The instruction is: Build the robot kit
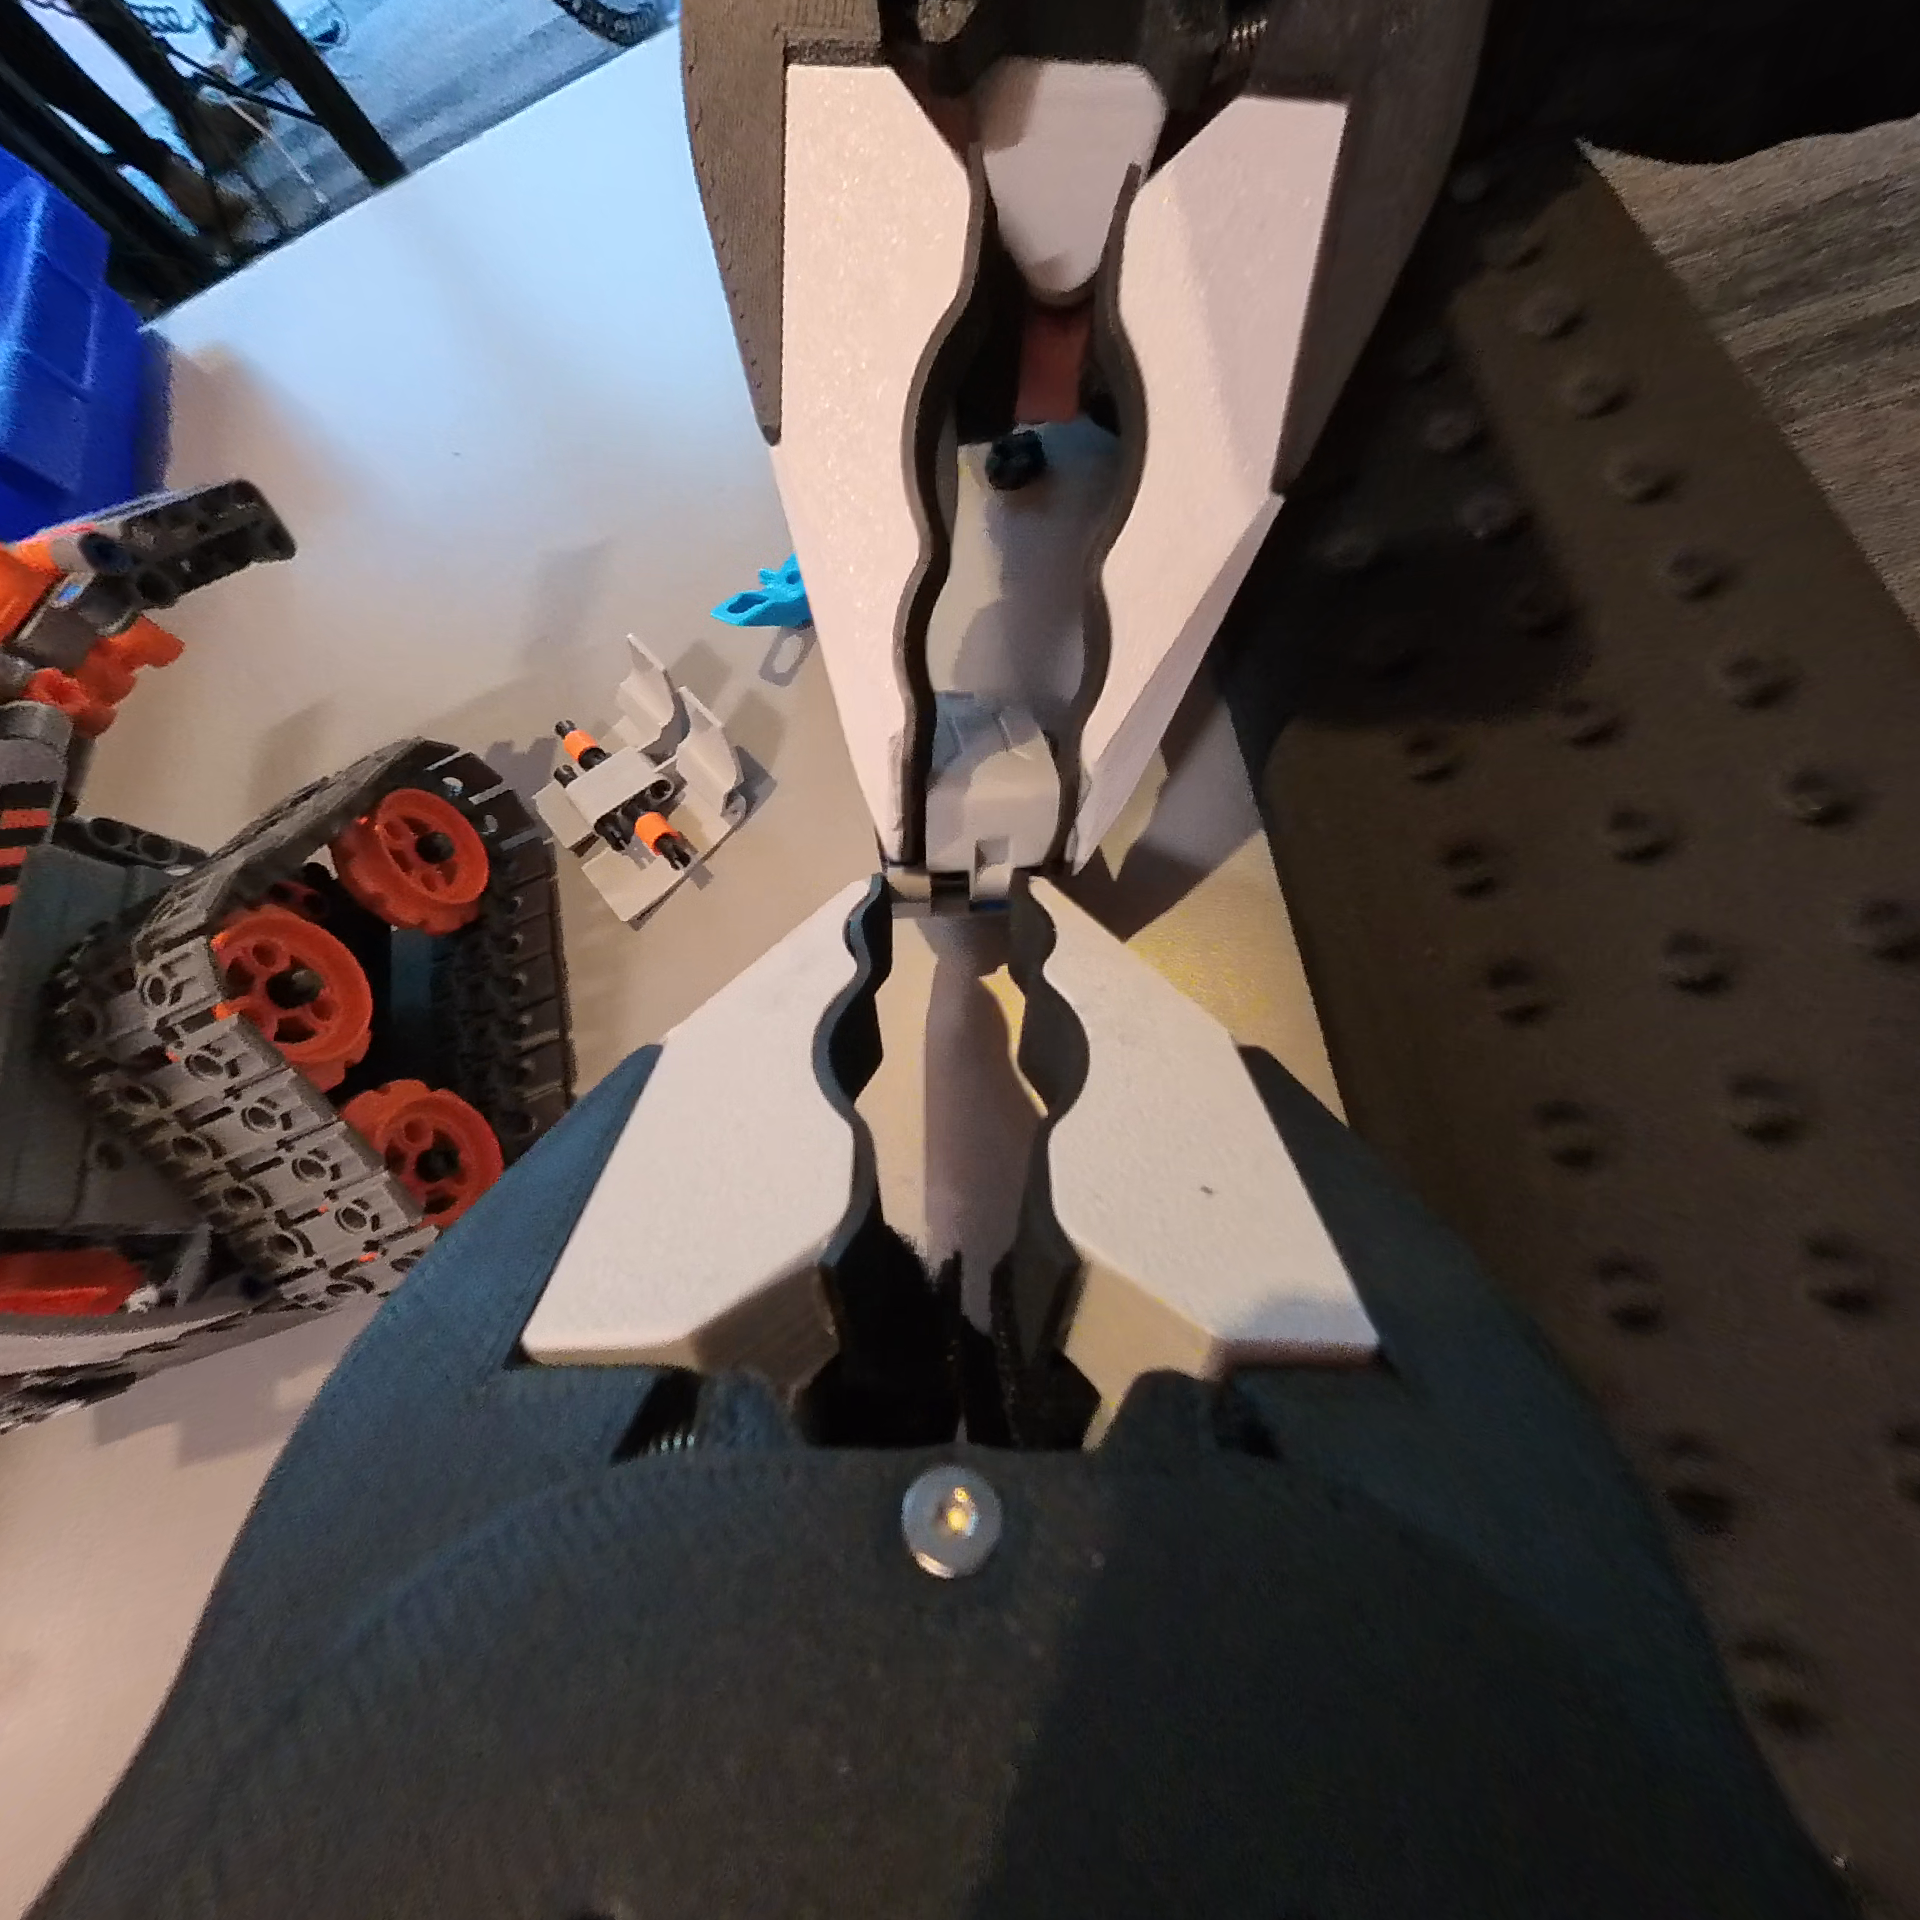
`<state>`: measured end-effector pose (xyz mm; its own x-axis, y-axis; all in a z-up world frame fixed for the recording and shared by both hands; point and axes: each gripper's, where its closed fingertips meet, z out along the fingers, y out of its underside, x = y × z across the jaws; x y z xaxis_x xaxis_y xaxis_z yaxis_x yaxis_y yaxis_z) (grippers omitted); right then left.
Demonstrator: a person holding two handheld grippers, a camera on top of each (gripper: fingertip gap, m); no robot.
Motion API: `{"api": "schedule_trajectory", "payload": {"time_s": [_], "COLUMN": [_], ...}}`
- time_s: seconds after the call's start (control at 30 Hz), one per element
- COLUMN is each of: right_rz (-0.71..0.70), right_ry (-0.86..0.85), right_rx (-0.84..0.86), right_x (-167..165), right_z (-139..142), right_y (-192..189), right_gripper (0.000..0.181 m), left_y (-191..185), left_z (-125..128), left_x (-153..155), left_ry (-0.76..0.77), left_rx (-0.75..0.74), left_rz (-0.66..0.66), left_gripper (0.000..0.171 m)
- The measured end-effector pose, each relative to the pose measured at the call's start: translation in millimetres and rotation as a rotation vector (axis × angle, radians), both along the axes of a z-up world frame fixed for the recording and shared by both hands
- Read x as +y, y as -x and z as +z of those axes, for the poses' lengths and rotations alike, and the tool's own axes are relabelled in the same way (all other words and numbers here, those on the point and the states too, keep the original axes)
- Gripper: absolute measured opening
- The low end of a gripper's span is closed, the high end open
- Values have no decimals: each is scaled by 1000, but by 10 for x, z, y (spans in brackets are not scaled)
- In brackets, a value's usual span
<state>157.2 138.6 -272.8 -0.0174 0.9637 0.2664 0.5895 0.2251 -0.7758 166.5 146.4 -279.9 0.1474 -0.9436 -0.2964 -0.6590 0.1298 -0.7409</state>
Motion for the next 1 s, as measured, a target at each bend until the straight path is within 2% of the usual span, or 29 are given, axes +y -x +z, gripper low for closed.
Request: {"api": "schedule_trajectory", "payload": {"time_s": [0.07, 0.27, 0.33, 0.37, 0.43, 0.7, 0.9, 1.0], "right_rz": [-1, 12, 3, 7, 18, 43, 57, 67], "right_ry": [-15, -12, -5, 5, 10, -70, -89, -92], "right_rx": [-2, 8, 42, 68, 41, -20, -40, -50], "right_x": [-5, -7, 32, 27, 2, -59, -75, -83], "right_z": [-3, 3, 72, 121, 78, 26, 20, 10], "right_y": [22, 18, -8, -12, -25, -14, -48, -53], "right_gripper": [22, 22, 18, 22, 23, 26, 32, 25], "left_y": [-10, -17, 3, 18, 59, 89, 74, 48], "left_z": [-27, -44, 31, 93, 19, 22, 52, 23], "left_x": [10, 18, 19, 25, -13, -72, -100, -117], "left_ry": [-34, -9, 22, 9, 44, 60, 178, 214], "left_rx": [29, 28, 29, 24, 98, 130, 111, 121], "left_rz": [12, 20, 11, 11, 12, 4, 2, -5], "left_gripper": [18, 20, 20, 20, 20, 20, 20, 20]}}
